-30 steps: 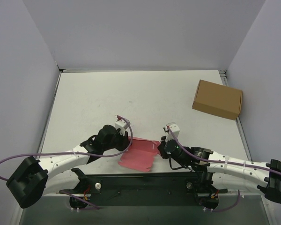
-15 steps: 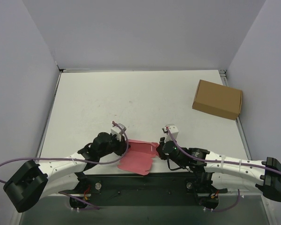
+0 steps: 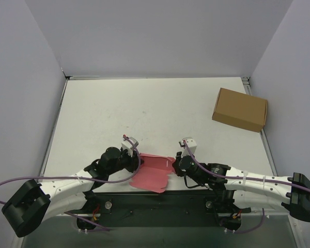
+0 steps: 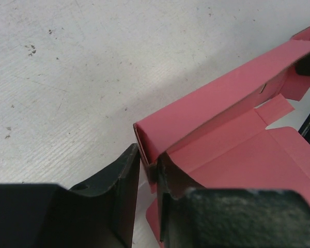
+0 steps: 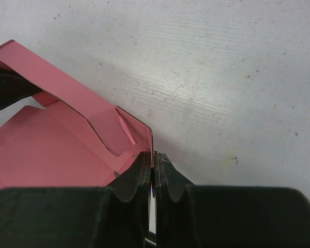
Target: Fold the paper box
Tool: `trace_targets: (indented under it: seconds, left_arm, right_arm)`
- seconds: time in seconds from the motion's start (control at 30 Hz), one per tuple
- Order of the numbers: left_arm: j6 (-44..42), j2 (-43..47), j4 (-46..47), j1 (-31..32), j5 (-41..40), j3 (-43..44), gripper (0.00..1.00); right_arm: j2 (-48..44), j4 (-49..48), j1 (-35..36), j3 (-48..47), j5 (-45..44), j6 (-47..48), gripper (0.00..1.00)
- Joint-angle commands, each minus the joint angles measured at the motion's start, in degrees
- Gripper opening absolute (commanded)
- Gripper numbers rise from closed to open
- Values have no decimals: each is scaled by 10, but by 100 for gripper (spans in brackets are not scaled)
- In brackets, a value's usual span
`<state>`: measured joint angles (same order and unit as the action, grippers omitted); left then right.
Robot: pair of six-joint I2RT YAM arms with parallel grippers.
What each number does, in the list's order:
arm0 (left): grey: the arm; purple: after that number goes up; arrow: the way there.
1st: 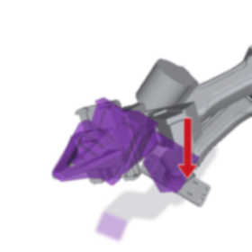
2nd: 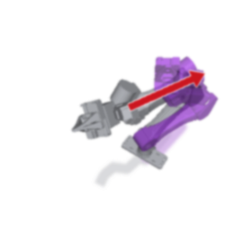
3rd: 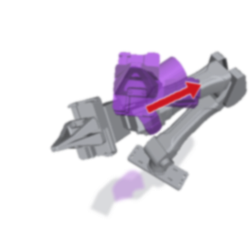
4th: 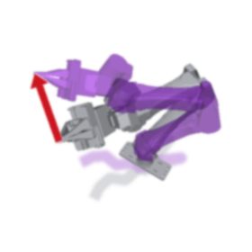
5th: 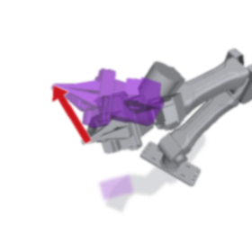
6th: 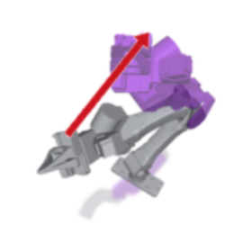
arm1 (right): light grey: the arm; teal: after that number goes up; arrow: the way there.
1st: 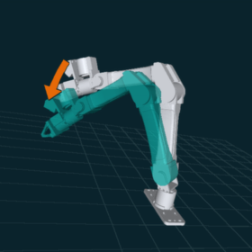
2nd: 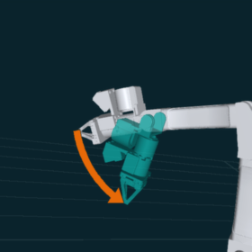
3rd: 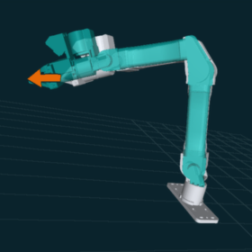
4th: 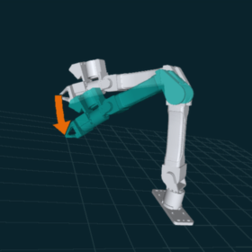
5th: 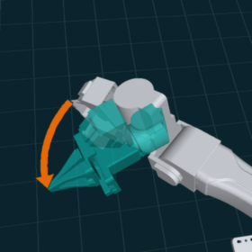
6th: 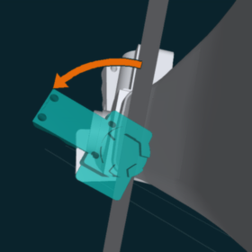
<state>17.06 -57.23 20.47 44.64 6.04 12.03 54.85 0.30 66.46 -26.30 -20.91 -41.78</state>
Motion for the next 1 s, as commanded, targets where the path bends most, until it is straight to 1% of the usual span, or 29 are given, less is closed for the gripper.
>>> trace_targets:
  seconds: [0.0,0.03,0.1,0.17,0.23,0.4,0.47,0.5,0.53,0.57,0.6,0.63,0.73,0.9,0.97]
  left_arm:
    - [-13,5,35,-3,19,9,32]
    - [-13,12,36,-3,19,8,38]
    - [-13,17,36,-3,15,5,39]
    - [-13,21,36,-3,10,4,39]
    - [-13,22,37,-3,10,3,36]
    - [-16,9,42,-2,2,8,36]
    - [-18,0,27,-2,-22,15,35]
    - [-17,2,20,-3,-34,16,33]
    - [-11,16,17,-3,-45,15,34]
    - [-8,26,14,-4,-56,9,39]
    - [-5,36,12,-5,-56,7,51]
    - [0,54,12,-6,-56,5,58]
    - [3,61,9,-8,-56,11,68]
    - [-11,-1,5,-10,-56,35,70]
    - [-12,-23,12,-11,-35,45,70]
  right_arm:
    - [-5,37,-3,11,-48,-7,0]
    - [-4,36,-4,12,-47,-8,0]
    - [-6,37,-4,13,-47,-8,0]
    - [-8,37,-4,13,-48,-8,0]
    - [-8,34,-4,14,-46,-8,0]
    - [-6,30,-2,15,-43,-7,0]
    - [-7,26,0,15,-42,-8,0]
    - [-7,27,-1,16,-41,-8,0]
    - [-8,29,-1,17,-44,-9,0]
    - [-8,30,-1,20,-46,-10,0]
    - [-8,31,0,22,-49,-14,0]
    - [-9,32,0,24,-53,-13,0]
    - [-11,23,2,36,-58,0,0]
    - [-12,30,3,35,-61,9,0]
    - [-15,29,3,36,-63,10,0]
